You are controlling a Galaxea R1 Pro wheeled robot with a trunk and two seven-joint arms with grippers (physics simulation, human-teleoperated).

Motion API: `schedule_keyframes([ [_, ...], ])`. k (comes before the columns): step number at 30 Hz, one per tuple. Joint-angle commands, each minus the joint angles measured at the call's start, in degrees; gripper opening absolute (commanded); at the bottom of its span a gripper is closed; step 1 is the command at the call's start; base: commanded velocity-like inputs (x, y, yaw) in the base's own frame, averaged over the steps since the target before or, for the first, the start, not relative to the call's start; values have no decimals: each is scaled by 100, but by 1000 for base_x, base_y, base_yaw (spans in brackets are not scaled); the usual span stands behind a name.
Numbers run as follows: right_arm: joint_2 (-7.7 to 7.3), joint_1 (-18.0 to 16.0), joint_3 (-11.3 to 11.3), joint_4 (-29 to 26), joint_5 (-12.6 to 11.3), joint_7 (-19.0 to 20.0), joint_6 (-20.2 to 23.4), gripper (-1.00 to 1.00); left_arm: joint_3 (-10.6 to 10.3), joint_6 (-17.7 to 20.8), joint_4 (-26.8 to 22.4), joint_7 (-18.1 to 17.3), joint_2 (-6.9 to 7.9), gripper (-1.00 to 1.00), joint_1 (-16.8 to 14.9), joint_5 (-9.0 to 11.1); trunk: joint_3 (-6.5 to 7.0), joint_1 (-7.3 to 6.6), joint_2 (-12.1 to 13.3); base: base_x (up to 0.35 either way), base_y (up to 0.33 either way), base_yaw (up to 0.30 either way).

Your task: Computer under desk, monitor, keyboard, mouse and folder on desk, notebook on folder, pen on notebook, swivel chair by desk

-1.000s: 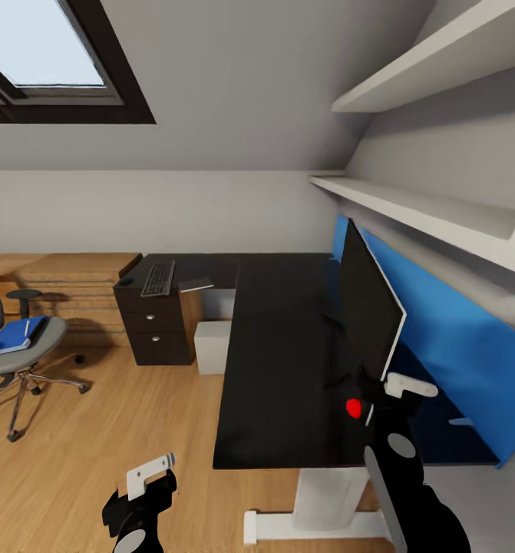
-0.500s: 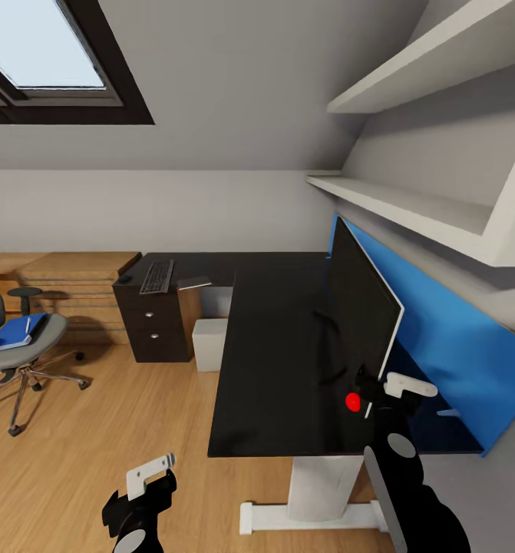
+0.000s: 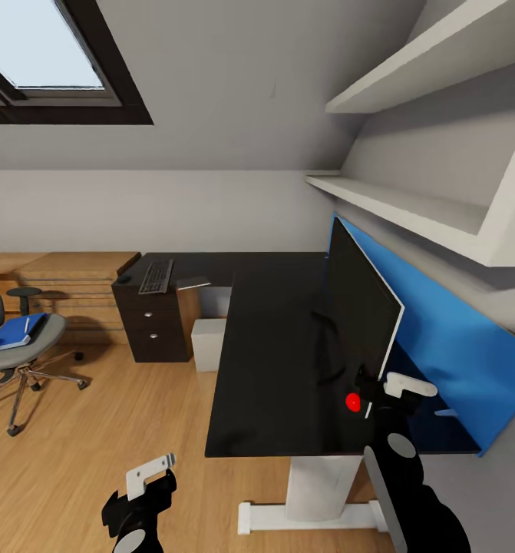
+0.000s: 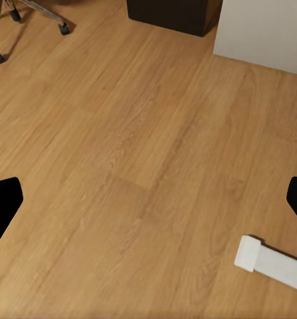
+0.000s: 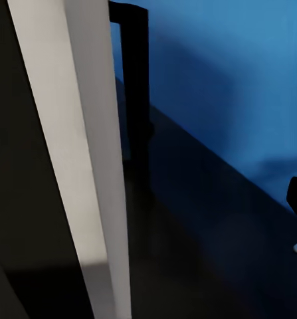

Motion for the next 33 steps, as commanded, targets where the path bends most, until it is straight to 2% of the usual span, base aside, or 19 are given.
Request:
schedule_keyframes([
  [1,1,-3,1,-7,-1,-21,38,100,-5,28,-11,30,0,100,-1,21,-6,1,-4,0,-104,0],
  [19,-4,-4,2,-4,-1,-21,38,100,-9,28,-11,38,0,100,-1,19,-6,1,-4,0,-167,0],
  [27,-8,-3,1,-4,0,-21,38,100,-4,28,-11,34,0,100,-1,21,-6,1,-4,-10,-22,0],
  [33,-7,-3,2,-4,1,-21,37,100,-3,28,-11,33,0,100,-1,31,-6,1,-4,-185,5,0],
])
